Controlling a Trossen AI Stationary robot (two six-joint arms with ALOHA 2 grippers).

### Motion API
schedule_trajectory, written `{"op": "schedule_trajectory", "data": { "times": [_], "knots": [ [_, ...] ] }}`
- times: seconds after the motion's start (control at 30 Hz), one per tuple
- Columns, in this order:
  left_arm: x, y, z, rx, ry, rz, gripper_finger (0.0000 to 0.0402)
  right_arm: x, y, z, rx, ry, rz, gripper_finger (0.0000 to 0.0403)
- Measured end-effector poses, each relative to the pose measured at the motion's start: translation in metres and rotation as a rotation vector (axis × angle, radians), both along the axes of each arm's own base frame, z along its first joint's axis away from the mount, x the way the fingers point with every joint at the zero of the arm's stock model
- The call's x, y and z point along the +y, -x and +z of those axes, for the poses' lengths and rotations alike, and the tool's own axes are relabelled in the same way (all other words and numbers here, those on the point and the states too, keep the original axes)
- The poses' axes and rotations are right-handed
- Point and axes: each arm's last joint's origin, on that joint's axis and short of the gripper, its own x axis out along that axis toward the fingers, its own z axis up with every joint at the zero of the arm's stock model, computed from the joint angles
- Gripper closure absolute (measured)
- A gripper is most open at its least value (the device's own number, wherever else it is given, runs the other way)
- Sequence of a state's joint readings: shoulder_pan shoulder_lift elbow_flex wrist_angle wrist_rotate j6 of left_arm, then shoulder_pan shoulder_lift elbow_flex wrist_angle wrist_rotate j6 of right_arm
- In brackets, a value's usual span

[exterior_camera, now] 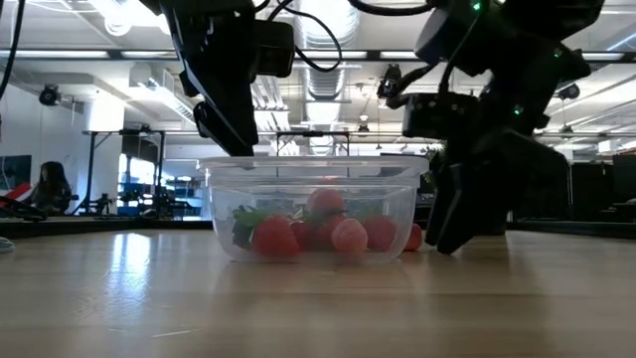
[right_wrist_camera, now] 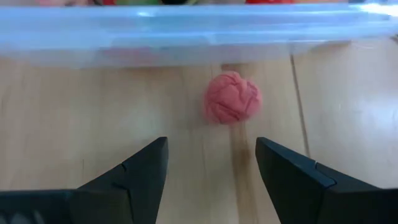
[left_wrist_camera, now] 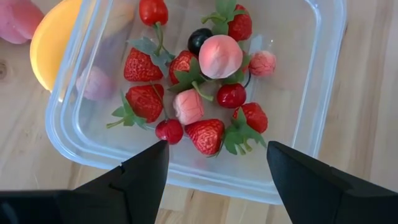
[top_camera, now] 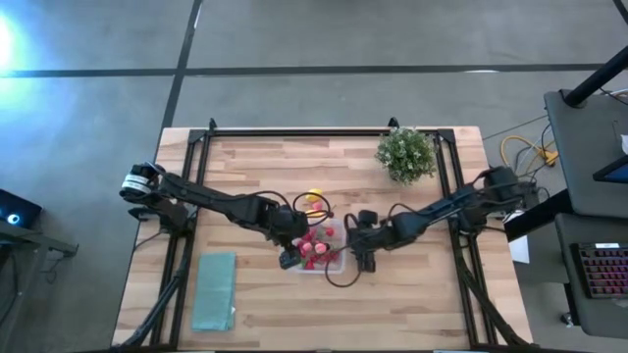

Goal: Pick and placing Produce into tupperware
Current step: Put the pink peach into the transparent bin

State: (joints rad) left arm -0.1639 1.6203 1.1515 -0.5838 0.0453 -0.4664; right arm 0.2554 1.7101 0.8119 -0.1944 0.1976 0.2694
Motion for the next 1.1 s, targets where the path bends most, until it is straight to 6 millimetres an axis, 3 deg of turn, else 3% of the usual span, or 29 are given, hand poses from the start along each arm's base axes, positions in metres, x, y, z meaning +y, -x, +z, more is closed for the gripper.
{"op": "schedule_trajectory", "data": {
  "times": [0.3,0.63,1.1],
  "knots": [
    [0.0,0.0,0.0,0.001,-0.001,0.001,0.0145,-0.006,-0.014,0.003,-0.049,0.048,0.043,0.0168],
    [0.0,0.0,0.0,-0.001,-0.008,0.005,0.0145,-0.016,-0.014,0.0,-0.036,0.029,0.044,0.0172],
    [0.002,0.0,0.0,-0.007,-0.038,0.024,0.0145,-0.018,-0.017,0.001,-0.086,0.021,0.045,0.0245]
  ]
}}
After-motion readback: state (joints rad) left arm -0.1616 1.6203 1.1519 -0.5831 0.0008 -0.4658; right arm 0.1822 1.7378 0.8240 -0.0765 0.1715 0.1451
